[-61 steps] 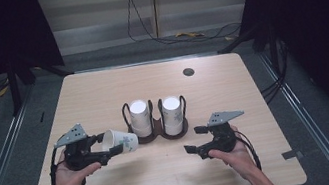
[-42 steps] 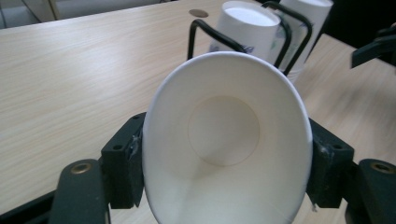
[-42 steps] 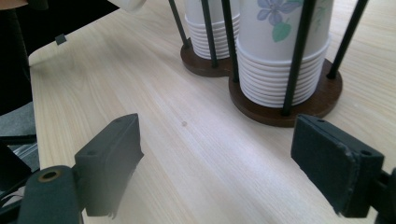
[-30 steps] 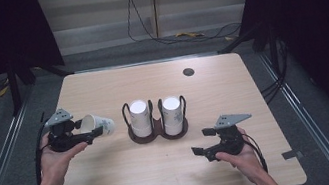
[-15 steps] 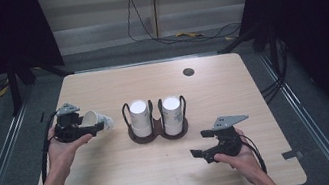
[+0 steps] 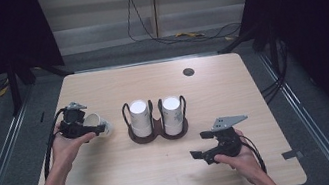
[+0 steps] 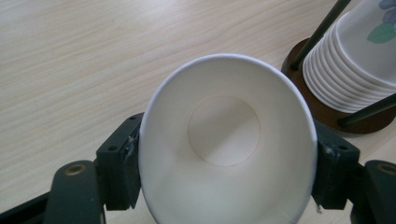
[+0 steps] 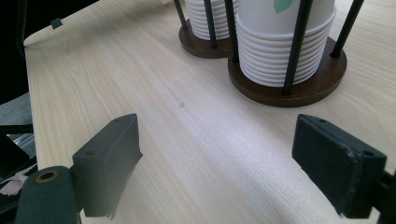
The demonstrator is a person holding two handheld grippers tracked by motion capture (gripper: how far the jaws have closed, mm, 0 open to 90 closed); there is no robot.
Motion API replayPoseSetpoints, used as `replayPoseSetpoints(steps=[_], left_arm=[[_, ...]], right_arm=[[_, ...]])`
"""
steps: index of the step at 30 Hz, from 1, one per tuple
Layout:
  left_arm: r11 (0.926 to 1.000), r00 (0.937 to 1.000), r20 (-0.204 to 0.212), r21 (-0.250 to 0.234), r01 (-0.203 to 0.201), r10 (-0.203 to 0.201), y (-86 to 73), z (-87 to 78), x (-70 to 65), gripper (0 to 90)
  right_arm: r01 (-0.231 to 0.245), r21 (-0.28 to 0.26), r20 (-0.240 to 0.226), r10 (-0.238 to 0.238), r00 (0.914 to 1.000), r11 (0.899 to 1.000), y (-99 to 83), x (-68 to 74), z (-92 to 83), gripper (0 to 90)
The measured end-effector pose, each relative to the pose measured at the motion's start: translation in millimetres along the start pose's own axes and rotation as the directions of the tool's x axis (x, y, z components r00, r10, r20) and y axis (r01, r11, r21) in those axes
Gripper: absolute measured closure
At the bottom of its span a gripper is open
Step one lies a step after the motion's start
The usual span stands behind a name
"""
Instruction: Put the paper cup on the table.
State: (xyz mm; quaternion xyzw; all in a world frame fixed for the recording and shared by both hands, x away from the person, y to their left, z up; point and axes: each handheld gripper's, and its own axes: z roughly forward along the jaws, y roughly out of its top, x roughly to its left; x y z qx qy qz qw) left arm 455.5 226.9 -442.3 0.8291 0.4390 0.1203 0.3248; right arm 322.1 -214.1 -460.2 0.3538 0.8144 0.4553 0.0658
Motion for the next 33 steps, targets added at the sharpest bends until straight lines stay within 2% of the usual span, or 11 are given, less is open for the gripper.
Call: replayPoseSetpoints(steps=[2,4,13,17,22,24,28,33], left_arm=[[1.0,1.0,0.0,-0.004,-0.006,0.006,1.5,2.1,-1.4,25.1],[0.9999,0.9997,-0.02,-0.003,-0.013,0.013,2.6,5.0,-2.5,25.0],[0.9996,0.9991,-0.032,0.006,-0.027,0.027,5.2,14.9,-2.7,22.0],[0.9993,0.9987,-0.038,-0.012,-0.036,0.035,4.1,18.6,-2.9,21.2],[0.999,0.9991,-0.018,-0.024,-0.038,0.038,-0.6,25.1,-3.7,19.1],[0.9987,0.9984,-0.023,-0.006,-0.052,0.051,-1.7,27.7,-3.4,18.7],[0.9988,0.9992,-0.019,-0.034,-0.035,0.034,-4.0,27.9,-1.2,17.3],[0.9983,0.9993,0.0,-0.044,-0.038,0.038,-6.6,28.2,-1.2,16.3]], right_arm=[[0.001,0.001,0.001,-0.001,1.0,1.0,-0.1,0.1,-0.3,15.2],[0.0,0.001,0.002,0.0,1.0,1.0,-0.3,-0.3,-0.7,15.1],[-0.004,0.0,0.004,0.004,1.0,1.0,-0.5,-1.1,-1.2,15.2],[-0.004,-0.001,0.002,0.004,1.0,1.0,-0.5,-0.8,-1.3,15.2],[-0.005,0.001,0.004,0.005,1.0,1.0,-0.5,-1.5,-0.3,15.2],[-0.004,0.001,0.001,0.004,1.0,1.0,-0.5,-1.2,0.1,15.2],[-0.006,0.0,0.003,0.006,1.0,1.0,-0.6,-1.4,-0.4,15.2],[-0.007,-0.002,0.002,0.007,1.0,1.0,-0.6,-1.5,-0.3,15.3]])
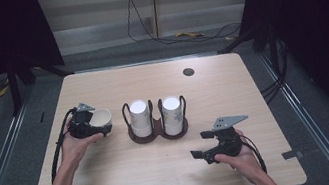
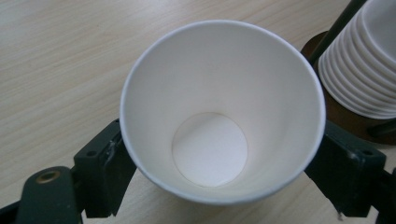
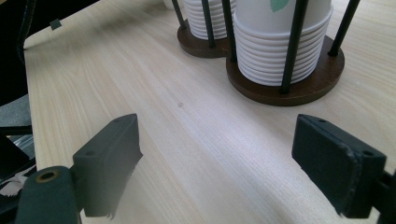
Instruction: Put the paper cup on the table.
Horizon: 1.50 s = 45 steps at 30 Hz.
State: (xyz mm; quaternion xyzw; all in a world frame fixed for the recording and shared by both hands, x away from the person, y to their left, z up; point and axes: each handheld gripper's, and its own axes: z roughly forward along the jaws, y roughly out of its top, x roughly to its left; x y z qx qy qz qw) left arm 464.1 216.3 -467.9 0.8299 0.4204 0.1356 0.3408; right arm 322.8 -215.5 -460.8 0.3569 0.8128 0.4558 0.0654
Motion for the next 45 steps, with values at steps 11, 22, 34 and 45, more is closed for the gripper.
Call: replayPoseSetpoints(steps=[11,22,34,45], left_arm=[[0.9982,0.9982,0.043,-0.041,0.045,-0.043,-9.4,-1.2,5.3,16.1],[0.9959,0.9979,0.031,-0.07,0.058,-0.056,-17.0,-4.9,5.9,21.0],[0.9848,0.9971,0.027,-0.156,0.075,-0.072,-31.9,-21.3,-2.8,21.0],[0.9778,0.9959,0.075,-0.199,0.065,-0.051,-45.6,-42.2,-18.0,16.0]], right_arm=[[-0.001,-0.002,0.0,0.001,1.0,1.0,-0.1,-1.0,0.2,15.2],[-0.01,-0.013,0.01,0.01,0.9999,1.0,0.0,-1.2,-3.0,15.3],[-0.03,-0.031,0.038,0.031,0.9988,0.999,-0.5,-3.0,-5.4,15.5],[-0.044,-0.047,0.062,0.046,0.997,0.998,-2.1,-4.6,-8.2,16.2]])
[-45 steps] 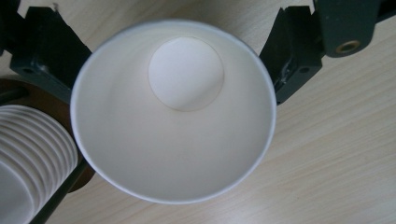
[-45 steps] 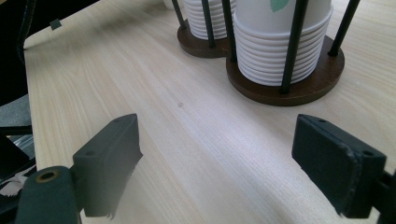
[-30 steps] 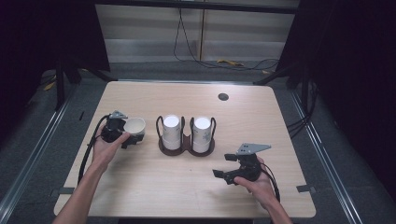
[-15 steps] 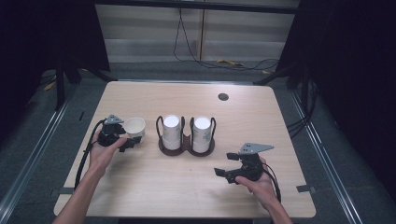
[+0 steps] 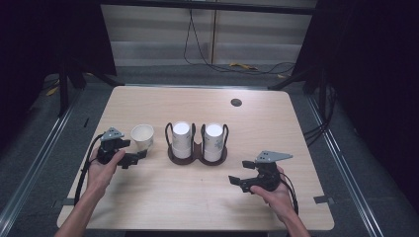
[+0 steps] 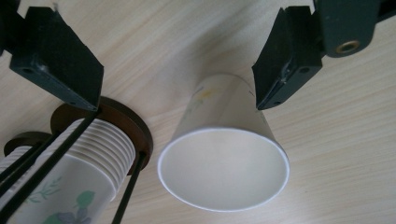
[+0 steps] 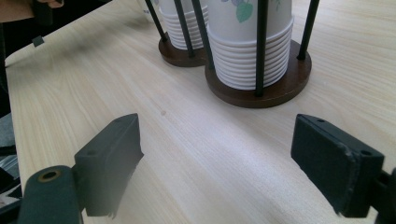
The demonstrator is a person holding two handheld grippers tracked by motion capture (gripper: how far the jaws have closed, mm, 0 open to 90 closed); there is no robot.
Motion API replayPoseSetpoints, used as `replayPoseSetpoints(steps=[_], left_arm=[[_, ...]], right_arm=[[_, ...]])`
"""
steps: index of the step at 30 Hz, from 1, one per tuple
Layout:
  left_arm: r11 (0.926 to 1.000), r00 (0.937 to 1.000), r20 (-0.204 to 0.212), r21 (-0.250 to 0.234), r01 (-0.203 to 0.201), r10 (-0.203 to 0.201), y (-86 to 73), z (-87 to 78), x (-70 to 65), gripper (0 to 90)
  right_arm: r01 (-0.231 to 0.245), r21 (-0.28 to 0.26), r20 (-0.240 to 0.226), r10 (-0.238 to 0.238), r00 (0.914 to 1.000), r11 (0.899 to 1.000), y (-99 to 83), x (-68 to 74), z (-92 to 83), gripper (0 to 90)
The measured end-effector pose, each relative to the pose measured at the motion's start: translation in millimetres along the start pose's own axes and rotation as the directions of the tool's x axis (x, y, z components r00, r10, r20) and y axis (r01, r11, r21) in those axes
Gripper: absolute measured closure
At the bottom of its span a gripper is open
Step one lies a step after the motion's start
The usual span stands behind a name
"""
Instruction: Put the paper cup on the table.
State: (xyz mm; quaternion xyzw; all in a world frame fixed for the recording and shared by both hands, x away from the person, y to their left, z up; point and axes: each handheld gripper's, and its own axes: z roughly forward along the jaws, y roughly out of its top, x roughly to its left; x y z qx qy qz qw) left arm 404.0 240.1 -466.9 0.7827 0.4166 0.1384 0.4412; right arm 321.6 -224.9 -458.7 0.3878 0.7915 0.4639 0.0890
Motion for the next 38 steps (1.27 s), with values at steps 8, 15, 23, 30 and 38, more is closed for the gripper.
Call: replayPoseSetpoints(steps=[8,15,23,30,38], left_arm=[[0.9977,0.999,0.023,-0.057,-0.036,0.038,-12.9,-13.1,-20.6,16.0],[0.9972,0.997,0.067,-0.065,-0.036,0.04,-27.2,-16.7,-41.5,16.0],[0.999,0.9938,0.111,-0.043,0.01,-0.006,-36.2,-17.9,-68.6,16.0],[0.9994,0.9882,0.152,-0.034,-0.009,0.014,-44.6,-13.0,-85.3,16.1],[0.9999,0.9875,0.157,-0.011,-0.014,0.015,-56.3,-12.2,-95.7,16.0]], right_arm=[[-0.003,-0.003,0.011,0.003,0.9999,1.0,-0.7,0.2,-0.3,17.2],[-0.007,-0.006,0.009,0.007,0.9999,1.0,-1.5,1.5,0.6,17.4],[-0.014,0.004,0.012,0.014,0.9998,1.0,-4.2,3.5,3.2,17.5],[-0.013,0.009,0.02,0.013,0.9997,1.0,-7.4,5.9,5.8,18.0],[-0.053,0.024,0.074,0.051,0.9959,0.998,-10.3,2.7,12.5,17.7]])
